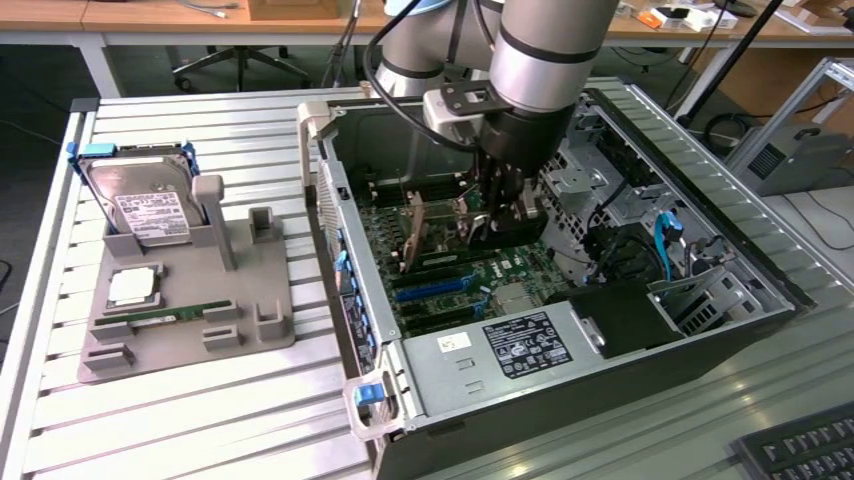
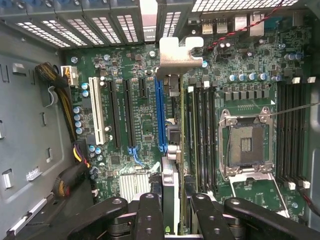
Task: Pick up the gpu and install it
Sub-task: 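Insert the gpu into the slot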
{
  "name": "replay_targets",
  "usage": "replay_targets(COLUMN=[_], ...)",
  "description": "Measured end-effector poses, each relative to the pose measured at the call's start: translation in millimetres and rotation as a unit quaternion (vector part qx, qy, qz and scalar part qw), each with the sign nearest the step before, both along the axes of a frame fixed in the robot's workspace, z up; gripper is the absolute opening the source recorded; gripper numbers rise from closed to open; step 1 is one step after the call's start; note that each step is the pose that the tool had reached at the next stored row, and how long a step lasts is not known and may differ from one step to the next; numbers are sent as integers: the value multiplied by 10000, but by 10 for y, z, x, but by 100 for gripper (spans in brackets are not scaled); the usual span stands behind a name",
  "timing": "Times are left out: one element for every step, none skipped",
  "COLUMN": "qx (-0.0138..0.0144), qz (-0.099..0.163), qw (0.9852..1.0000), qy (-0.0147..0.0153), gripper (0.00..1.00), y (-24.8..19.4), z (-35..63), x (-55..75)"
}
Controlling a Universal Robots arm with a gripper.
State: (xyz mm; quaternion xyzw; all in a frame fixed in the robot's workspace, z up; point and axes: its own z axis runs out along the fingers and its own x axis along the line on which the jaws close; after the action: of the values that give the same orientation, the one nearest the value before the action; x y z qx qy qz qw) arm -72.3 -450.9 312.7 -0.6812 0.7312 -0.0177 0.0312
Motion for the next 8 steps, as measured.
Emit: replay_targets(qx=[-1,-1,-2,-3,-4,-5,-6,-7], qz=[0,0,0,0,0,0,-1,0], qw=[10000,10000,10000,10000,10000,10000,10000,10000], qy=[0,0,0,0,0,0,0,0], gripper=[27,27,27,27,27,27,27,27], y=[0,0,0,-1,-1,-2,-2,-2], z=[-3,-5,-7,-10,-17,-20,-23,-25], x=[0,0,0,0,0,0,0,0])
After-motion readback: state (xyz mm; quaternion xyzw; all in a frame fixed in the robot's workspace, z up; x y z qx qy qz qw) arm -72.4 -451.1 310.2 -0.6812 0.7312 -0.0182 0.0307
